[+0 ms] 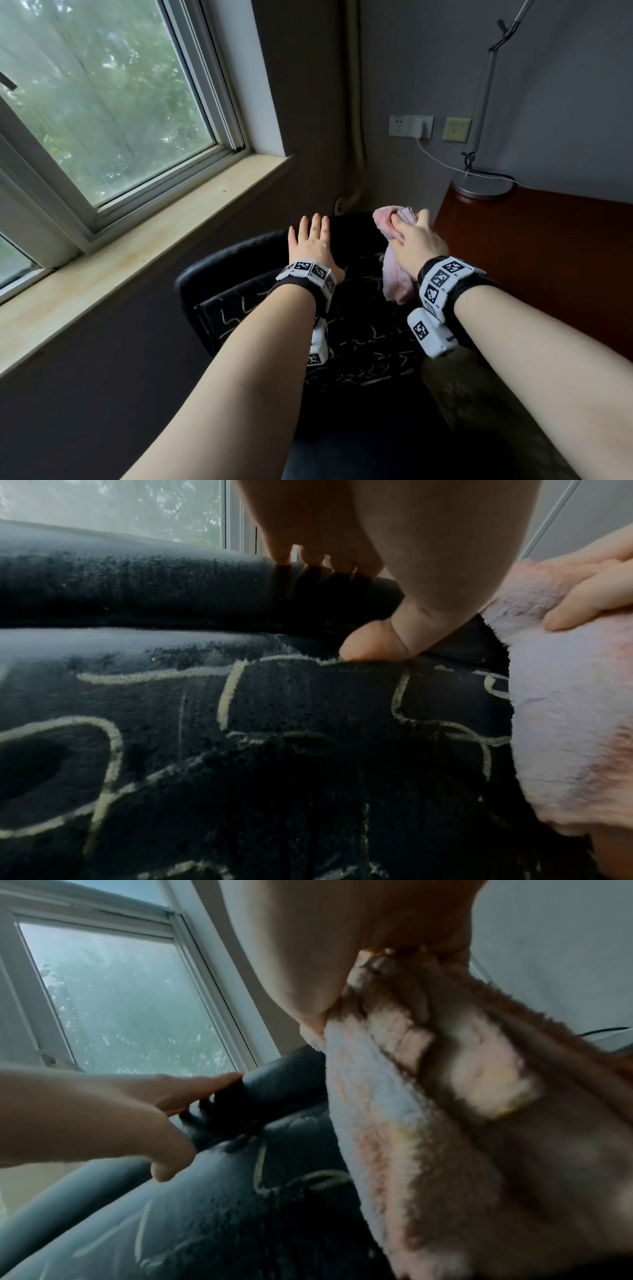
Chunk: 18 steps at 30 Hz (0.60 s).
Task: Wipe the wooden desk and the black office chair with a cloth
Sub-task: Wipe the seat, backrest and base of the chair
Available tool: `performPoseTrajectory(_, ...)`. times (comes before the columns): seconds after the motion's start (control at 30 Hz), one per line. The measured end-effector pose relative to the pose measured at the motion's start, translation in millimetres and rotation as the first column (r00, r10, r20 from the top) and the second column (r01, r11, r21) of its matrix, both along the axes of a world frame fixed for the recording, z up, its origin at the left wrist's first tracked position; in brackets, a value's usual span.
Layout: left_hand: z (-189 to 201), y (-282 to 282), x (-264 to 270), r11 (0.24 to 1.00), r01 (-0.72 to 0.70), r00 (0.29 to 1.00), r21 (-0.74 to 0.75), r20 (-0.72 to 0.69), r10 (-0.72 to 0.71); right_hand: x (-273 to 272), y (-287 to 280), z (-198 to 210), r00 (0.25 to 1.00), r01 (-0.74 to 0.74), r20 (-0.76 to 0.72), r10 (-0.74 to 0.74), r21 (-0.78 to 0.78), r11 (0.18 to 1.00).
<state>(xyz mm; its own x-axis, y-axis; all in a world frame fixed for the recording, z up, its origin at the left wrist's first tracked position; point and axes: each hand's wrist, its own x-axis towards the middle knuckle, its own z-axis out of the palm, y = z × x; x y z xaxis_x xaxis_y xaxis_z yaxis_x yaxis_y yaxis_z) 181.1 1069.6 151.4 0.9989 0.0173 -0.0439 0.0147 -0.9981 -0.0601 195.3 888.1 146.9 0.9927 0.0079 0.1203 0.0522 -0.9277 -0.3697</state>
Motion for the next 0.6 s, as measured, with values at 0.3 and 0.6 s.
performPoseTrajectory(0.3, -1.3, -4.5, 3.7, 0.999, -0.033, 0.999, 0.010, -0.001, 0.033, -9.2, -3.8, -19.7, 0.999, -0.017, -0.053, 0.010, -0.139, 0.990)
performPoseTrajectory(0.6, 17.8, -55.6, 4.9, 0.987, -0.137, 0.990, -0.080, 0.019, 0.139, -10.6, -26.4, 11.6, 0.981, -0.023, -0.195, -0.005, -0.138, 0.990)
